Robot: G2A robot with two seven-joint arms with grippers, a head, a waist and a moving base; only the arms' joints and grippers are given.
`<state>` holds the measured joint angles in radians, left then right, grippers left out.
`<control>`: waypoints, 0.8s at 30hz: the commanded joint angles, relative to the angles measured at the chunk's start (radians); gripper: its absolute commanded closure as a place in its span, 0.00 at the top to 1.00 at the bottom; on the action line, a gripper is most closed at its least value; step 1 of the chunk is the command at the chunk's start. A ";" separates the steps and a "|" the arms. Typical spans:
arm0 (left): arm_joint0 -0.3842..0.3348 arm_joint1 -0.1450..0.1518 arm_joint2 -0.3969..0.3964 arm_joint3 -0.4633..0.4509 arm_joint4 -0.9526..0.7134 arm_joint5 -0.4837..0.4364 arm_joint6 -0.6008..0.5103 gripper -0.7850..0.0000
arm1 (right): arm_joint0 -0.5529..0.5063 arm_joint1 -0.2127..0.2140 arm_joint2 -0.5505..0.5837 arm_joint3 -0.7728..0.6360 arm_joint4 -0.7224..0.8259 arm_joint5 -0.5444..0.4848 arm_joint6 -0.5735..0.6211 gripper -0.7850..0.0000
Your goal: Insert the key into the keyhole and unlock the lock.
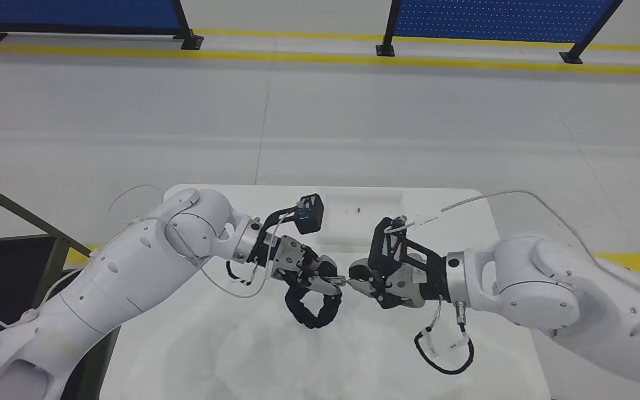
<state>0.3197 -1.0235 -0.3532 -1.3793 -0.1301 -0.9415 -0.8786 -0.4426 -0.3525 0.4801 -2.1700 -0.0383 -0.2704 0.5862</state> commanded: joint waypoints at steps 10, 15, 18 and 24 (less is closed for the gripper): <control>0.013 -0.011 -0.017 0.013 0.039 -0.010 0.010 0.00 | -0.042 -0.031 0.030 0.060 0.134 0.015 0.013 0.75; 0.020 -0.012 -0.031 0.028 0.090 0.020 0.004 0.00 | -0.058 -0.037 0.054 0.058 0.115 0.027 0.013 1.00; 0.029 -0.009 -0.041 0.043 0.150 0.066 0.002 0.00 | -0.072 -0.033 0.073 0.050 0.083 0.047 0.018 1.00; 0.078 -0.007 -0.042 0.067 0.265 0.143 0.013 0.00 | -0.105 -0.023 0.110 0.031 0.028 0.061 0.010 1.00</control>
<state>0.3869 -1.0298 -0.3972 -1.3157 0.1131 -0.8092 -0.8678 -0.5413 -0.3770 0.5846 -2.1380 -0.0058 -0.2080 0.6006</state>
